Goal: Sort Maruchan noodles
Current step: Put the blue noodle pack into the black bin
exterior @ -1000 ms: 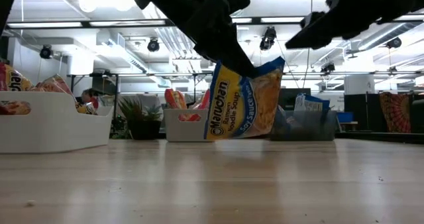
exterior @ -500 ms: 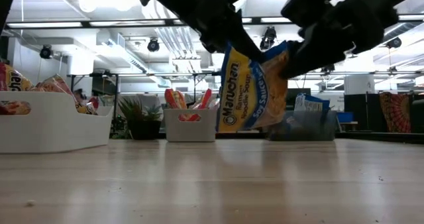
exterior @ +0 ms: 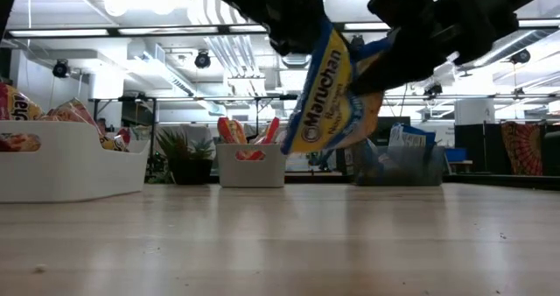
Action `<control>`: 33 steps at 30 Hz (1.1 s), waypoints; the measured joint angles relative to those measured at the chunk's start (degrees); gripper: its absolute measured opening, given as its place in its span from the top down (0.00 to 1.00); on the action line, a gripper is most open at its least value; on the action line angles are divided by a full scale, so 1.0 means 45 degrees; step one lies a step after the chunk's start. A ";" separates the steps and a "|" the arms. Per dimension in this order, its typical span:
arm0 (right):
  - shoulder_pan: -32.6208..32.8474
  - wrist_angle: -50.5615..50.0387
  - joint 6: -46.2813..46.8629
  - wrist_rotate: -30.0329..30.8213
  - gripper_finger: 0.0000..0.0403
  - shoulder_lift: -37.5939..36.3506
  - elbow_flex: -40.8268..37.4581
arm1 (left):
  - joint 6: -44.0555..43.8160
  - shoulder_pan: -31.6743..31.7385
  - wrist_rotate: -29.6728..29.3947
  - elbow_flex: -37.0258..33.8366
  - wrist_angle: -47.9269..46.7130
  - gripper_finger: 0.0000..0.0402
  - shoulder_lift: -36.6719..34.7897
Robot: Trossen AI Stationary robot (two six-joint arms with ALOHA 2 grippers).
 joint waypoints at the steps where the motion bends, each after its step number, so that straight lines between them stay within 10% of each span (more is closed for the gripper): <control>1: -0.0005 -0.0144 -0.0055 -0.0314 0.93 -0.0091 0.0000 | 0.0125 0.0000 0.0000 0.0004 -0.0041 0.89 -0.0159; 11: -0.0142 -0.0561 0.0153 -0.0619 0.93 -0.1234 -0.0701 | 0.1257 0.0005 -0.0675 -0.0373 -0.0974 0.58 -0.3259; 18: -0.0817 0.0543 0.0239 0.0106 0.93 -0.3077 -0.2125 | 0.0167 -0.0024 -0.0685 -0.3191 0.2078 0.44 -0.4517; 33: -0.1540 0.1824 0.0915 0.0339 0.93 -0.3963 -0.2570 | -0.0737 0.0112 -0.2030 -0.5125 0.8147 0.39 -0.2234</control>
